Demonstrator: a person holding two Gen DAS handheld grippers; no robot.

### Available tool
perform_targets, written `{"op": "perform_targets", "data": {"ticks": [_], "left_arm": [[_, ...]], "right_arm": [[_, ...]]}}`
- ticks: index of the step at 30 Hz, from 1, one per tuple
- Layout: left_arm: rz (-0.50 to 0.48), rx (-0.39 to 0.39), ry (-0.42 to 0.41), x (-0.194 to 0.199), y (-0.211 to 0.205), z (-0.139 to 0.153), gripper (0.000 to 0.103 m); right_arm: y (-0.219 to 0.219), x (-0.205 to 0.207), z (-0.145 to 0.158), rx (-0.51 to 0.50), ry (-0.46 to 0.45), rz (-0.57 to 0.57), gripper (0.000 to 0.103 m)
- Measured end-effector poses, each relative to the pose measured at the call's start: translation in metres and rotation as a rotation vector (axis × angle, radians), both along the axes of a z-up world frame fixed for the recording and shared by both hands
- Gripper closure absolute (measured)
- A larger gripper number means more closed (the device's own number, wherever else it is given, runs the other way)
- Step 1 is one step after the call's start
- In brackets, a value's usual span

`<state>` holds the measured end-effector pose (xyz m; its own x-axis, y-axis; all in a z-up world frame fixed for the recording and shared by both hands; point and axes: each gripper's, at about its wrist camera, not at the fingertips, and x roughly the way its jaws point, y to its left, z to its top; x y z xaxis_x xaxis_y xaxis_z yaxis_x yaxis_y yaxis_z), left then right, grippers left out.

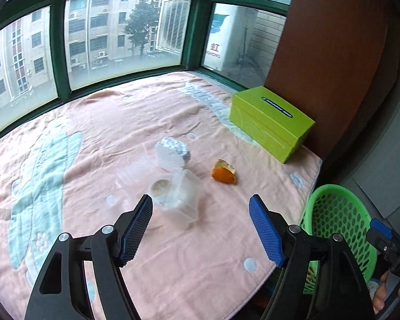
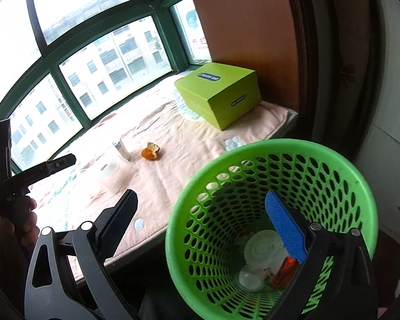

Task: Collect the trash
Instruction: 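Return both tools from the basket to the table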

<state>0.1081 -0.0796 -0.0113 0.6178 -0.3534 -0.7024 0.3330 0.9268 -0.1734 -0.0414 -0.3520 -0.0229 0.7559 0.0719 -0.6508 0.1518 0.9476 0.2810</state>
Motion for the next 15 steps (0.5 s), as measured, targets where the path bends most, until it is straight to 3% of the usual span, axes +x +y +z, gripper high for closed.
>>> {"op": "perform_targets", "data": {"ticks": [15], "left_arm": [[0.194,-0.021,0.030,0.017,0.096,-0.011,0.031]], "right_arm": [[0.105,0.106,-0.019,0.109,0.081,0.243,0.008]]}}
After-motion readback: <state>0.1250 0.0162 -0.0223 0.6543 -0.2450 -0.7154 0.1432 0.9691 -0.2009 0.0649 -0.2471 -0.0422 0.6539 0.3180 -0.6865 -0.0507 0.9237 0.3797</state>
